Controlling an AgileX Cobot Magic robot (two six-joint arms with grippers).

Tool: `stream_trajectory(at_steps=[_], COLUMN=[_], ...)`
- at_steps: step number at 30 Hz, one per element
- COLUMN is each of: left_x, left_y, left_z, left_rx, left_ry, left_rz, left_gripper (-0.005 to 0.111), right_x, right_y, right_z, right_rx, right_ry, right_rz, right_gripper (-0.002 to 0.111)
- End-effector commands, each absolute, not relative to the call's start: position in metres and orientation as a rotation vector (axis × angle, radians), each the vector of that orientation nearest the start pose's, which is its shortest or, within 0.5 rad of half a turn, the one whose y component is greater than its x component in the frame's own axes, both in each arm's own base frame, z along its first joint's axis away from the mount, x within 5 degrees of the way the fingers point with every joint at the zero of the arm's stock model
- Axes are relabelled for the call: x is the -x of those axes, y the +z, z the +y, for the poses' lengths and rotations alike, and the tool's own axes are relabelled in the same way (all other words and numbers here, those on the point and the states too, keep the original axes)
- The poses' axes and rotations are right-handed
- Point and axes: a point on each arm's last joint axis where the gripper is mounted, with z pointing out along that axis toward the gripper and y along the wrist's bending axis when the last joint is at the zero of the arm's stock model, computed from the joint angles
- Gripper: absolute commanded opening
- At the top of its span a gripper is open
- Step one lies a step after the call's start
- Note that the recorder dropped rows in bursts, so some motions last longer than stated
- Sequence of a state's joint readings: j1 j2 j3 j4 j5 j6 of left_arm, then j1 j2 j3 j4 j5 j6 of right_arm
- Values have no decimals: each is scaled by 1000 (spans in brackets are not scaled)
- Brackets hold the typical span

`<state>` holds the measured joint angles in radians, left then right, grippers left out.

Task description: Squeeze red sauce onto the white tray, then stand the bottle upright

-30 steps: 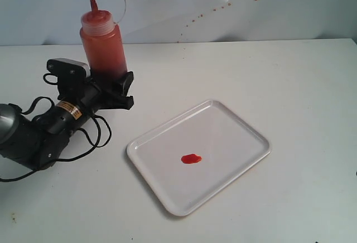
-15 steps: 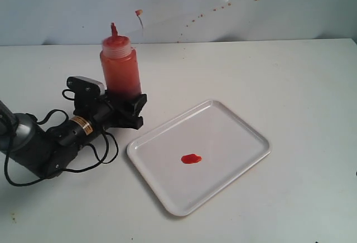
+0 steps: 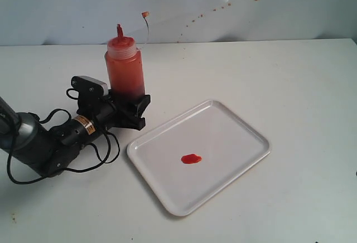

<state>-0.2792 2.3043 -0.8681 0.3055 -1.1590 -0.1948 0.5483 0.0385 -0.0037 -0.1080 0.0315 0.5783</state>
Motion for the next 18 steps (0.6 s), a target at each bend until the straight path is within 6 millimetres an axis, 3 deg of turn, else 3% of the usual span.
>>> stream_trajectory(at_steps=[1, 18], left_x=[-363, -365], left_y=[60, 59], left_z=[-129, -126], left_rx=[-351, -312], left_ry=[-510, -486], left_rz=[1678, 1696], left_gripper=[0, 0], right_x=[-51, -51], right_y=[208, 208], right_z=[31, 31], right_rx=[53, 53], right_ry=[803, 803], right_rz=[1608, 1608], right_gripper=[0, 0])
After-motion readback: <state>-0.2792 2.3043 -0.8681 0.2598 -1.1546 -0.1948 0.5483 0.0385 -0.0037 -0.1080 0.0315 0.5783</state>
